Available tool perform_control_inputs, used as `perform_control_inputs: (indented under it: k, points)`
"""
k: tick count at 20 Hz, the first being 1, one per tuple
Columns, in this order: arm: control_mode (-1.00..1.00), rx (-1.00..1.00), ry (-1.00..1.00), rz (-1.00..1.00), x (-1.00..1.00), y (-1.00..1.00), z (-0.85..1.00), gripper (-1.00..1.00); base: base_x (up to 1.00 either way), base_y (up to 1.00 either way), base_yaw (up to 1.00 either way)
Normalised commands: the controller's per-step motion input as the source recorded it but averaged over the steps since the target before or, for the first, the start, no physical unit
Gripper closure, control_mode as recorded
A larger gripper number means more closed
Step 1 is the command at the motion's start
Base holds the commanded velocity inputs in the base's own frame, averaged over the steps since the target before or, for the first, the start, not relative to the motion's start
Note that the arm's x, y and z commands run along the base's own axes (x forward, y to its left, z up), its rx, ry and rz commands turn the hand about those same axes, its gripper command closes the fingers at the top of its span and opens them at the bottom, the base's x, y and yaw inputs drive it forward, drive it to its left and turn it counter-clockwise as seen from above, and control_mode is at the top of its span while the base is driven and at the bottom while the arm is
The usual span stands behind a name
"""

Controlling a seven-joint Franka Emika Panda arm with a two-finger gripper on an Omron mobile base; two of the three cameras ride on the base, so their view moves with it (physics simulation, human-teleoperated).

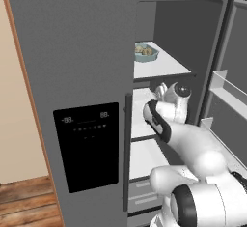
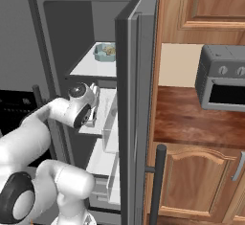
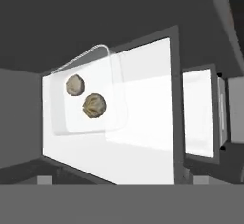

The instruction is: Place two dumplings into each of the tupperware containers and then place the containers in the fridge.

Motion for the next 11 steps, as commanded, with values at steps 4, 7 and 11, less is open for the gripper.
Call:
perform_control_inputs:
  k: [4, 7, 11]
  points:
    - [-1.00, 0.00, 0.11, -0.08, -0.79, -0.25, 1.00, -1.00, 0.00, 0.00, 0.00]
    - [-1.00, 0.00, 0.07, -0.08, -1.00, -0.23, 0.81, -1.00, 0.00, 0.00, 0.00]
    - [-1.00, 0.00, 0.06, -0.01, -0.96, 0.00, 0.62, -1.00, 0.00, 0.00, 0.00]
